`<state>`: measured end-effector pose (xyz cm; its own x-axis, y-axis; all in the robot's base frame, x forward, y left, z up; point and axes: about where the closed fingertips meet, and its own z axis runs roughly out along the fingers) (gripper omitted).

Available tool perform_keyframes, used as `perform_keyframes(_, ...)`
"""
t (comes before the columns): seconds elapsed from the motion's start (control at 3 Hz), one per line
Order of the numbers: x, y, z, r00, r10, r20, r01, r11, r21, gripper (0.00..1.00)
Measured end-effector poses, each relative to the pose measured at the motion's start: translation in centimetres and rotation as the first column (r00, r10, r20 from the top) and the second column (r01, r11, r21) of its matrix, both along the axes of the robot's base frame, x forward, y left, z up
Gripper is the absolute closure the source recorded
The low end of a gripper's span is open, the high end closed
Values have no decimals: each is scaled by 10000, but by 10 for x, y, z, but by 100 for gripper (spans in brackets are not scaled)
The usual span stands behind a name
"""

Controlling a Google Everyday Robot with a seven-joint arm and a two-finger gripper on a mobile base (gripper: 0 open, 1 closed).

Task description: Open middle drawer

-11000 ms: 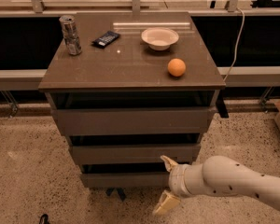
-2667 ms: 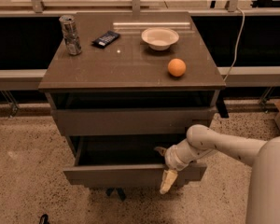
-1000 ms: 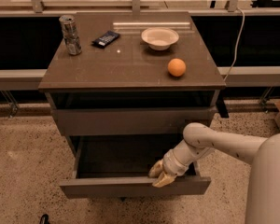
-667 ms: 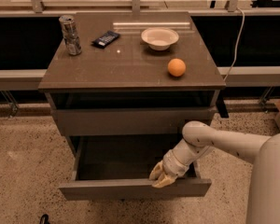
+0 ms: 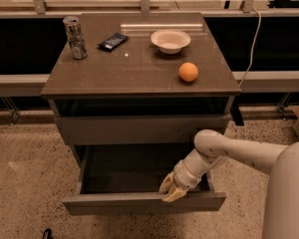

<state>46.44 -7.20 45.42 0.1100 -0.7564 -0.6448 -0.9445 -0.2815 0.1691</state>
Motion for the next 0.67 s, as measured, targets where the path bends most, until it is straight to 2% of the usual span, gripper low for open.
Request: perform_keyframes(0.67, -3, 2, -2, 10000, 45, -66, -45, 10000, 19, 4)
